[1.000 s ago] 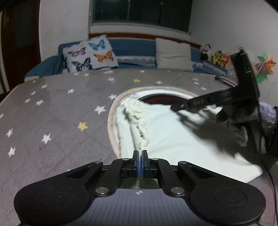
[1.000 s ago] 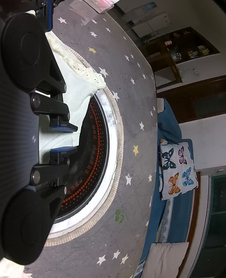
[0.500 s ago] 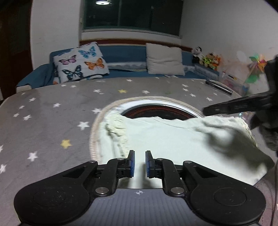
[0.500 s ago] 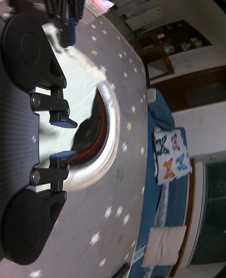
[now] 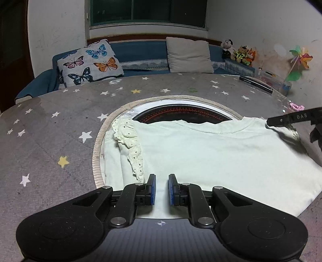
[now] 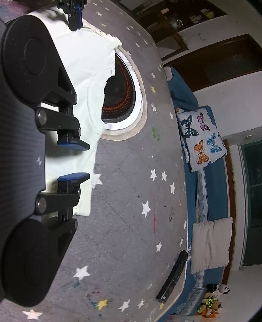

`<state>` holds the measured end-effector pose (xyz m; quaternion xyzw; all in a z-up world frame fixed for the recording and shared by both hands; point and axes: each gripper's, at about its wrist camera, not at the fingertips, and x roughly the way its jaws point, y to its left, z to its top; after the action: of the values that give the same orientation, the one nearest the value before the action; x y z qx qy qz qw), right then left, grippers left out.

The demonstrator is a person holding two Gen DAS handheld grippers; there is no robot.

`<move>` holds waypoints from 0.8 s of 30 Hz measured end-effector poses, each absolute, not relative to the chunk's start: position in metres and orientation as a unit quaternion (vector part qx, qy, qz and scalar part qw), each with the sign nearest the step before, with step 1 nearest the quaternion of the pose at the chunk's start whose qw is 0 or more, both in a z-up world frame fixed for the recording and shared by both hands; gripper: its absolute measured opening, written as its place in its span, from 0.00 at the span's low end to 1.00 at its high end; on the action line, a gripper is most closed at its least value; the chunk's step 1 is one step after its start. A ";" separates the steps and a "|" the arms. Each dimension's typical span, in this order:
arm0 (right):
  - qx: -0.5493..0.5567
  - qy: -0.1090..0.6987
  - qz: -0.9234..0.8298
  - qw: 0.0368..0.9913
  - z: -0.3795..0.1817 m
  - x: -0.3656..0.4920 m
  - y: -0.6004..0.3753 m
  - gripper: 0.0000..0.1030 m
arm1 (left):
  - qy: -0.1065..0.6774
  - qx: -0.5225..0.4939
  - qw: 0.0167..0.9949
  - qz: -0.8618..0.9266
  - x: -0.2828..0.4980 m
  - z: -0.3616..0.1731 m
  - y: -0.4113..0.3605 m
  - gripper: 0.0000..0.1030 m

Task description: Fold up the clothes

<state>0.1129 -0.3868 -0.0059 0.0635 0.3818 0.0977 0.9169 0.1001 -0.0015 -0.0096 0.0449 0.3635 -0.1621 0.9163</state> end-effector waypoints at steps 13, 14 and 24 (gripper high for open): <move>-0.079 0.369 0.109 0.920 -0.015 0.136 -0.320 0.41 | 0.362 0.039 0.916 -0.166 0.103 -0.012 0.003 0.18; -0.070 0.370 0.102 0.921 -0.014 0.139 -0.323 0.41 | 0.362 0.038 0.916 -0.167 0.103 -0.012 0.003 0.18; -0.052 0.364 0.107 0.924 0.026 0.111 -0.354 0.40 | 0.356 0.041 0.918 -0.171 0.098 -0.010 0.000 0.35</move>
<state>0.1111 -0.3541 0.0260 -0.0520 0.3640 0.1074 0.9237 0.0976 -0.0004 -0.0098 0.0415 0.3558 -0.1706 0.9179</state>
